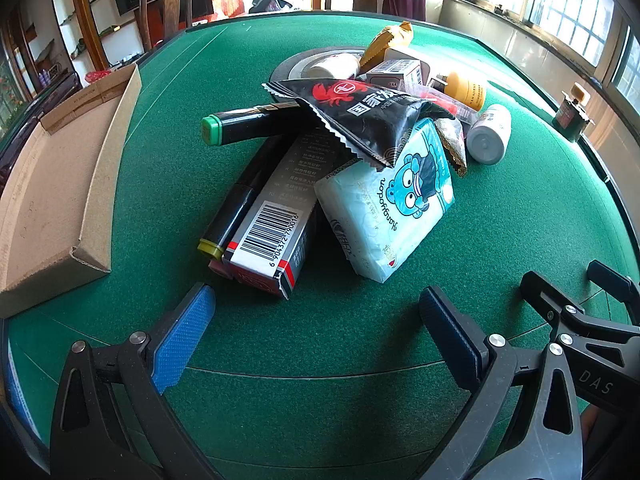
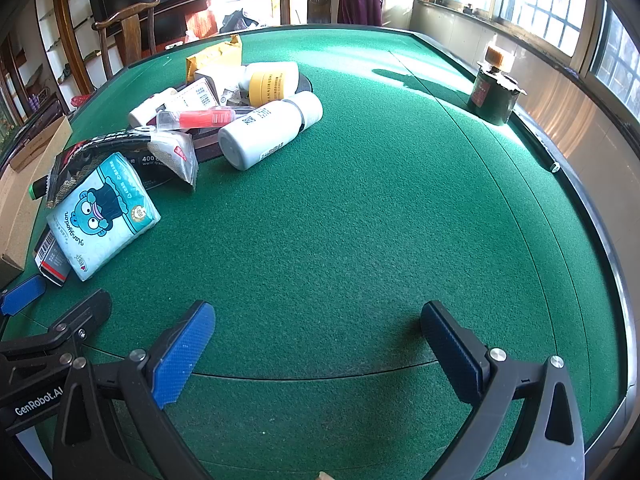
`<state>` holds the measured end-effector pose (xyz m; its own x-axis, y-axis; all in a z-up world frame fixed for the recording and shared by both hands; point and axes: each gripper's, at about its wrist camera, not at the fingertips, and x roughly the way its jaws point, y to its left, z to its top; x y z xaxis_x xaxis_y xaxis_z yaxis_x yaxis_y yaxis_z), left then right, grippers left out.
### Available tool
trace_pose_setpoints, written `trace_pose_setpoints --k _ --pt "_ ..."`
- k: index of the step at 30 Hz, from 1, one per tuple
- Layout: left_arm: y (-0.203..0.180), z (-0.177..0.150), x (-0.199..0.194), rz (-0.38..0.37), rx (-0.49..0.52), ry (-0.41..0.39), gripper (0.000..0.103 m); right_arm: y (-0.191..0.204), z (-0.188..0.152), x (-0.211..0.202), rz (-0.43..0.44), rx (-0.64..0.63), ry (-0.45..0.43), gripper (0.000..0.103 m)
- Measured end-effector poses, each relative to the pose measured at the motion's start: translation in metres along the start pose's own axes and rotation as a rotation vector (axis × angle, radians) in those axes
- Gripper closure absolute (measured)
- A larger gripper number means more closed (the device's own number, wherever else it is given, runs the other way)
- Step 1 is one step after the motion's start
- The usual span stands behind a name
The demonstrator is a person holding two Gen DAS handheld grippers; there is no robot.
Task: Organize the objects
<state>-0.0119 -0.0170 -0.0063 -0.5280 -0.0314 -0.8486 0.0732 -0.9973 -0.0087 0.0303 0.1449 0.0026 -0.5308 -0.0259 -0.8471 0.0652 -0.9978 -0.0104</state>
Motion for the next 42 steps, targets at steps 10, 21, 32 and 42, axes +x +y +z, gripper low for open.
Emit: trace_pose_setpoints --k 10,21,32,42 --pt "0.0000 0.0000 0.0000 0.000 0.000 0.000 0.000 0.0002 0.0004 -0.0005 -0.004 0.004 0.000 0.000" --pt "0.0000 0.0000 0.0000 0.000 0.001 0.000 0.000 0.0006 0.0006 -0.0010 -0.004 0.004 0.001 0.000" --pt "0.0001 0.0004 -0.0004 0.000 -0.001 0.001 0.000 -0.0004 0.0009 -0.0013 -0.004 0.006 0.001 0.000" --pt "0.0046 -0.0056 -0.0044 -0.044 0.078 -0.004 0.000 -0.0004 0.0011 -0.0009 -0.002 0.007 0.001 0.000"
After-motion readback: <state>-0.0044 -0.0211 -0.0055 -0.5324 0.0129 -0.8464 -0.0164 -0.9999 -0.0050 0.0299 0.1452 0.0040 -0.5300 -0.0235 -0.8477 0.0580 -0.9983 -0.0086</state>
